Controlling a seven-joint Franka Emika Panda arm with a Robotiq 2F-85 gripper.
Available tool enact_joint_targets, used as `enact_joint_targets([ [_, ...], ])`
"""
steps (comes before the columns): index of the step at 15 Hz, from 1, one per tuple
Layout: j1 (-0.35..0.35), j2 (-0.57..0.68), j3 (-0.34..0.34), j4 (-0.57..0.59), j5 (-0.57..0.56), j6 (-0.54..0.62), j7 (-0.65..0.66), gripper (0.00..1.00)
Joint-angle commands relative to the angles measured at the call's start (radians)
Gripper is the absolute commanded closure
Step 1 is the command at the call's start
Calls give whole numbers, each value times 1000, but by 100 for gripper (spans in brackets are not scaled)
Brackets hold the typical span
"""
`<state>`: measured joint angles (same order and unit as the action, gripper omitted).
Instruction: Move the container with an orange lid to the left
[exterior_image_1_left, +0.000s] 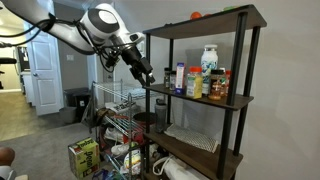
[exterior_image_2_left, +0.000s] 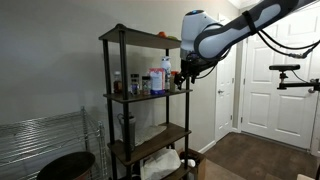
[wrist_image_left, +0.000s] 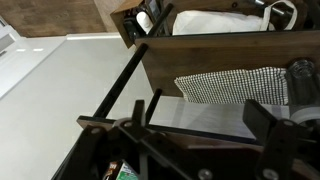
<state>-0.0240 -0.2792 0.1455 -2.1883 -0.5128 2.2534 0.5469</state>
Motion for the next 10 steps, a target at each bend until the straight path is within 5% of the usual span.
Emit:
enact_joint_targets([
  [1,-12,7,3,0,3,28,15,0],
  [10,-47,224,-13,138,-136,276,305,0],
])
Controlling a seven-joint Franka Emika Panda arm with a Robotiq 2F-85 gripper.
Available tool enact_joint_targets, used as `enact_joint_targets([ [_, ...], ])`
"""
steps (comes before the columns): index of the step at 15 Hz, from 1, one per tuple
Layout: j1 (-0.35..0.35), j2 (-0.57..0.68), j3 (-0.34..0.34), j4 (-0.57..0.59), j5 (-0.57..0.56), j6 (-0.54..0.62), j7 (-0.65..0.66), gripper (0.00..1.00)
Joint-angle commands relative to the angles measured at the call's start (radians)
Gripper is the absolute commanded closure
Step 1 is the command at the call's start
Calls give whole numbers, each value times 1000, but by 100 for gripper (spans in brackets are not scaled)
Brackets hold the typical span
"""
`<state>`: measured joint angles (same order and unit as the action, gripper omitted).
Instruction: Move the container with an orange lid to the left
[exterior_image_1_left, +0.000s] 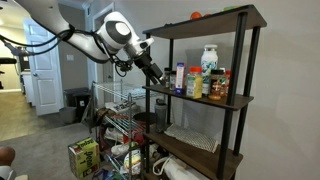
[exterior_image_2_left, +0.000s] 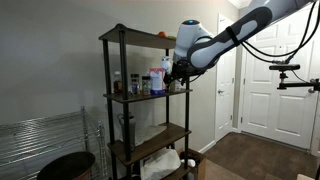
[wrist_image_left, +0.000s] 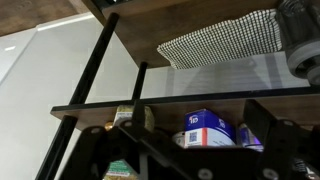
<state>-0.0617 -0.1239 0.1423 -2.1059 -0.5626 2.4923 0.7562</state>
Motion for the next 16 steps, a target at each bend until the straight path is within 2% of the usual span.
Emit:
enact_joint_targets([
  [1,-3,82,-24,68,-111,36,123,0],
  [4,5,104,-68,97,-208,31,219,0],
  [7,6,121,-106,123,-260,52,290,0],
  [12,5,198,-156,205,-263,129,358,0],
  [16,-4,262,-165,273,-274,155,406,0],
])
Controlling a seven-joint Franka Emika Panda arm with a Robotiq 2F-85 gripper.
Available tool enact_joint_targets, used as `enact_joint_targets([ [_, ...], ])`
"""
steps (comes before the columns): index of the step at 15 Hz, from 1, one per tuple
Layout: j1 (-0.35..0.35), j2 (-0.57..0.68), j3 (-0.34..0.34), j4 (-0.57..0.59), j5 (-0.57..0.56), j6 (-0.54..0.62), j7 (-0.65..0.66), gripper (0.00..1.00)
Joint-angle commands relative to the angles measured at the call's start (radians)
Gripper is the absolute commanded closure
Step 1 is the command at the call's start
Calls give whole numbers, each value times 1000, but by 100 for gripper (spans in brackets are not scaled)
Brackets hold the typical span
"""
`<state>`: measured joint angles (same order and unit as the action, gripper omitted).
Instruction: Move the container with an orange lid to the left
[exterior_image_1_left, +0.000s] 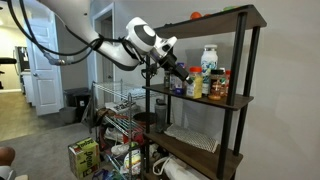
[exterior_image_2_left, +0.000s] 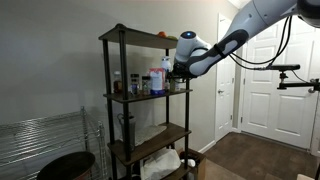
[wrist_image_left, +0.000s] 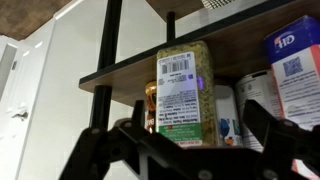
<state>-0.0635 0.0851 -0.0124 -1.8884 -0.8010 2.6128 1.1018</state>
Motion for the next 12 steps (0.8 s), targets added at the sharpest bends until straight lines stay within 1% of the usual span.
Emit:
enact_joint_targets([
  [1,-1,65,-14,68,-39,37,70,0],
  [8,2,93,-43,104,-74,39,123,0],
  [9,2,92,-47,104,-87,41,135,8],
  [10,1,90,-50,101,-91,47,140,27],
  [11,1,90,-52,100,-94,49,146,33],
  [12,2,90,-55,100,-97,52,150,41],
])
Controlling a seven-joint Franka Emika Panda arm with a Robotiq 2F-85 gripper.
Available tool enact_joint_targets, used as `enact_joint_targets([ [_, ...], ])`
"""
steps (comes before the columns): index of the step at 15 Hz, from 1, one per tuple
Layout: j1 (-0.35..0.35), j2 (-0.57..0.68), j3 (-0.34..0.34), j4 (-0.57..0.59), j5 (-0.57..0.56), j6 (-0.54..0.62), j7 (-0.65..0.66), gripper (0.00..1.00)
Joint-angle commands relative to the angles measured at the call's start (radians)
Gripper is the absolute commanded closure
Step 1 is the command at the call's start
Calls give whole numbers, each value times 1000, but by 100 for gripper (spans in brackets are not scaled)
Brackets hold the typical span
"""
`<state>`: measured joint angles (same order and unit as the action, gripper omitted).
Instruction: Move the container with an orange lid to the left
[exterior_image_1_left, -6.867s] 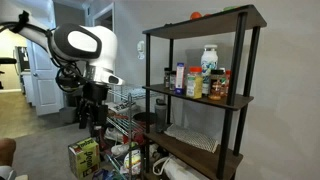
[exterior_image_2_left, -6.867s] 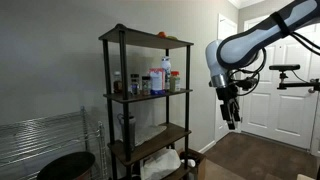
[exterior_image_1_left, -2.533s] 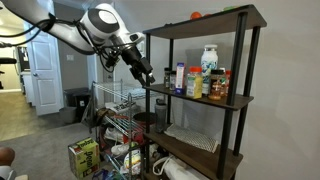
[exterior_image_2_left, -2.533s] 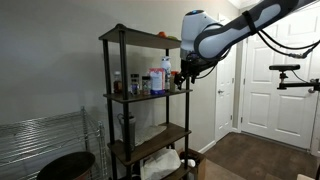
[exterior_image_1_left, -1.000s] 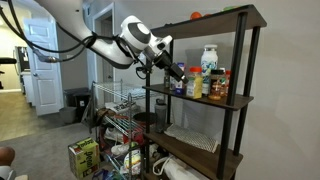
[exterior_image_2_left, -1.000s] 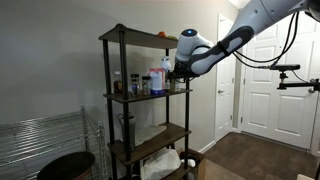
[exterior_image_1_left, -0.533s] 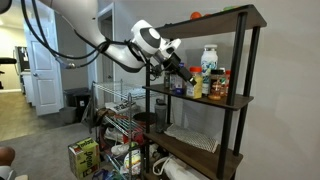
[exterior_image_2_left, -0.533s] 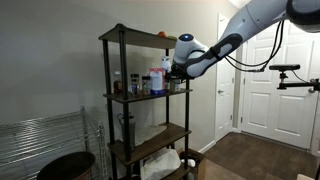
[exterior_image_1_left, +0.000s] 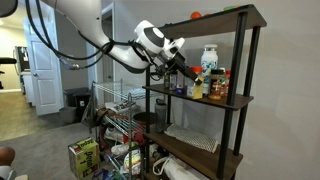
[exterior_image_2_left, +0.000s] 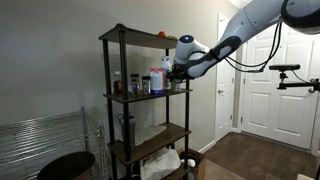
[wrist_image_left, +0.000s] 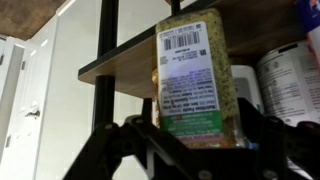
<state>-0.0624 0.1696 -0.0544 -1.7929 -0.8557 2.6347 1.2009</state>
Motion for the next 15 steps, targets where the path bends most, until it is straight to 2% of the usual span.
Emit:
enact_joint_targets([
  [1,1,5,-15,4,-45,32,55,47],
  [3,2,2,-16,0,-49,28,52,60],
  [4,2,-1,-16,-3,-51,26,51,61],
  [8,6,-57,8,-66,7,14,-2,62],
  [15,36,-178,63,-201,38,5,-73,62],
])
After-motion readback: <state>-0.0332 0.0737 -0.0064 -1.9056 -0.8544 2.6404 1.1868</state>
